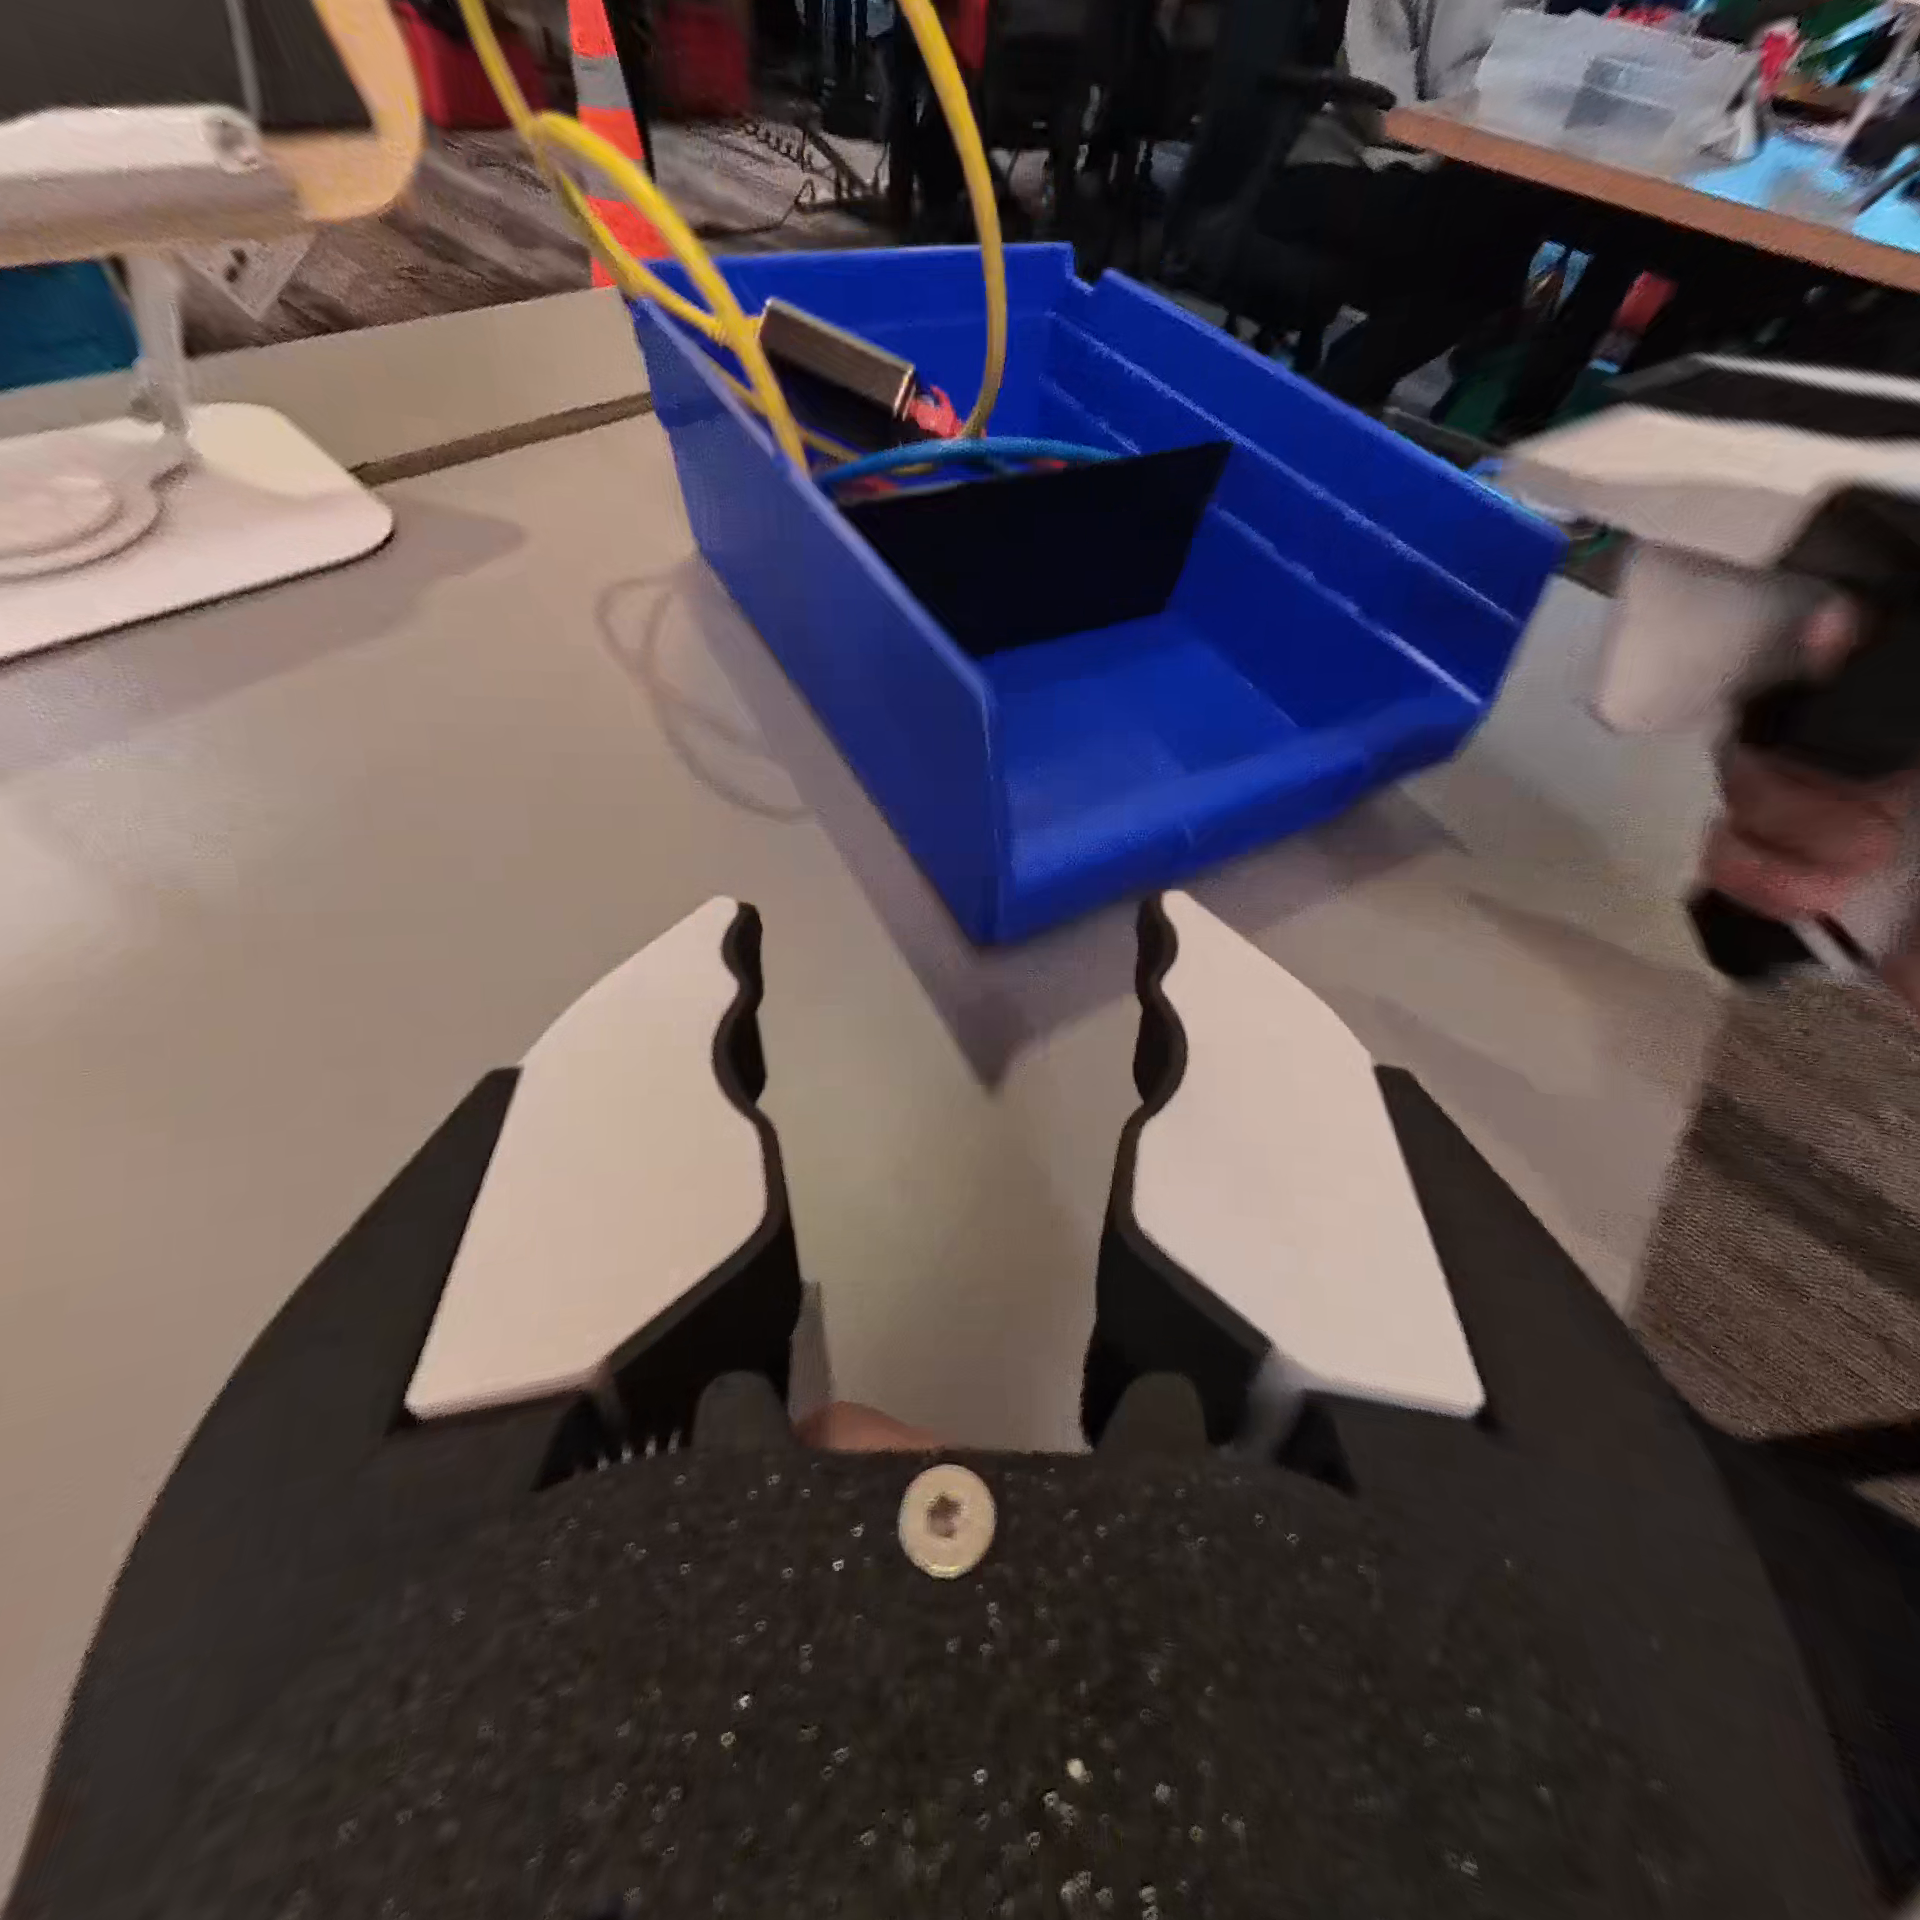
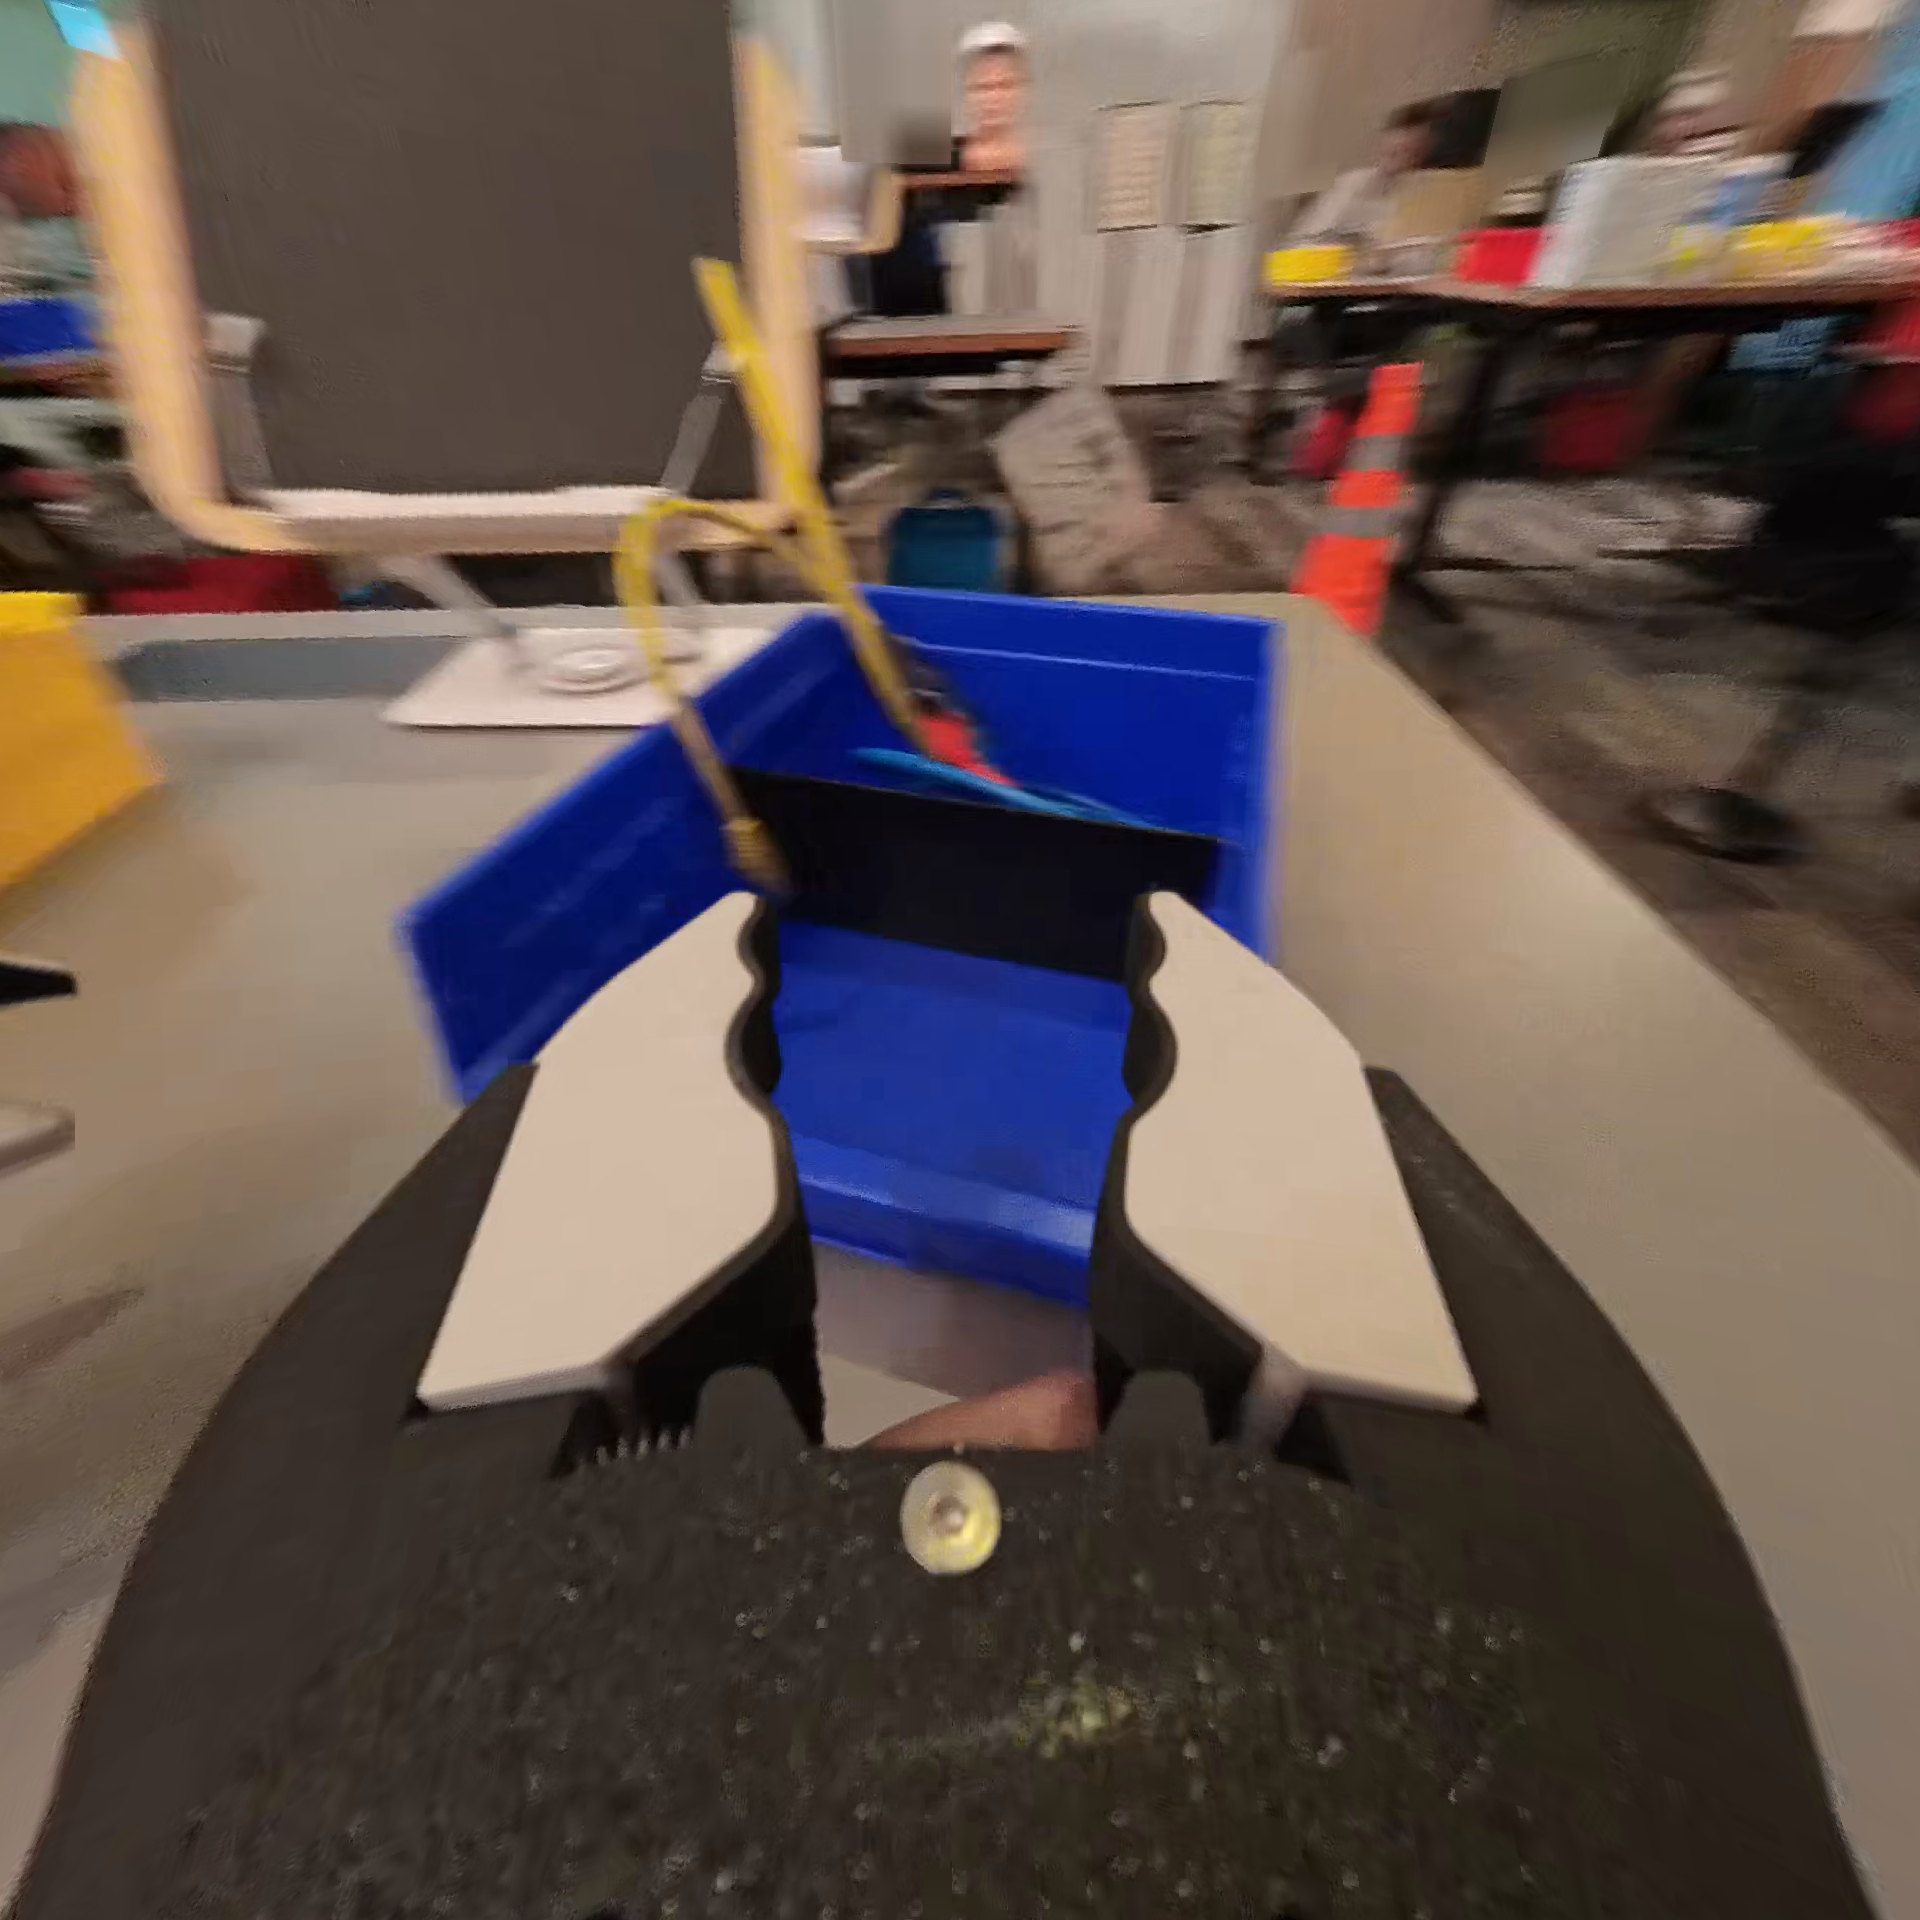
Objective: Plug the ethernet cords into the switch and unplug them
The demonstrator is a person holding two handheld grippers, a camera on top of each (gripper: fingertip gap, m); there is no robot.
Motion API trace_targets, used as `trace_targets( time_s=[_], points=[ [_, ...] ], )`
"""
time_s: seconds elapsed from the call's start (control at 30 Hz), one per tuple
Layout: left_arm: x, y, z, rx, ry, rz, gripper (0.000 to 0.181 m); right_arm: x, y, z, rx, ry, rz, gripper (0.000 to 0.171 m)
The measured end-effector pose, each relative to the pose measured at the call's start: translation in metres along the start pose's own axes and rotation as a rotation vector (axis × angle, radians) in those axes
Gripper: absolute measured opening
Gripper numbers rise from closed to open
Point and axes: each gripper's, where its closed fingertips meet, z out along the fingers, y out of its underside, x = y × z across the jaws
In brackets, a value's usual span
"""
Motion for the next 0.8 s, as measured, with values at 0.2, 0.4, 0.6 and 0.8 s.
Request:
trace_targets(
  time_s=[0.2,0.4,0.6,0.8],
  points=[
    [0.0,-0.003,0.106,-0.19,0.009,-0.007,0.051,0.069,0.071,0.009,-0.289,0.36,0.01,0.044],
    [-0.014,0.002,0.115,-0.236,-0.099,-0.048,0.016,0.055,0.08,0.027,-0.307,0.286,0.073,0.004],
    [-0.047,0.006,0.057,-0.145,-0.207,-0.072,0.006,-0.002,0.048,0.017,-0.179,0.248,-0.007,0.004],
    [-0.121,0.018,-0.041,-0.174,-0.423,-0.046,0.008,-0.114,0.057,0.049,-0.233,0.016,-0.065,0.005]
  ],
)
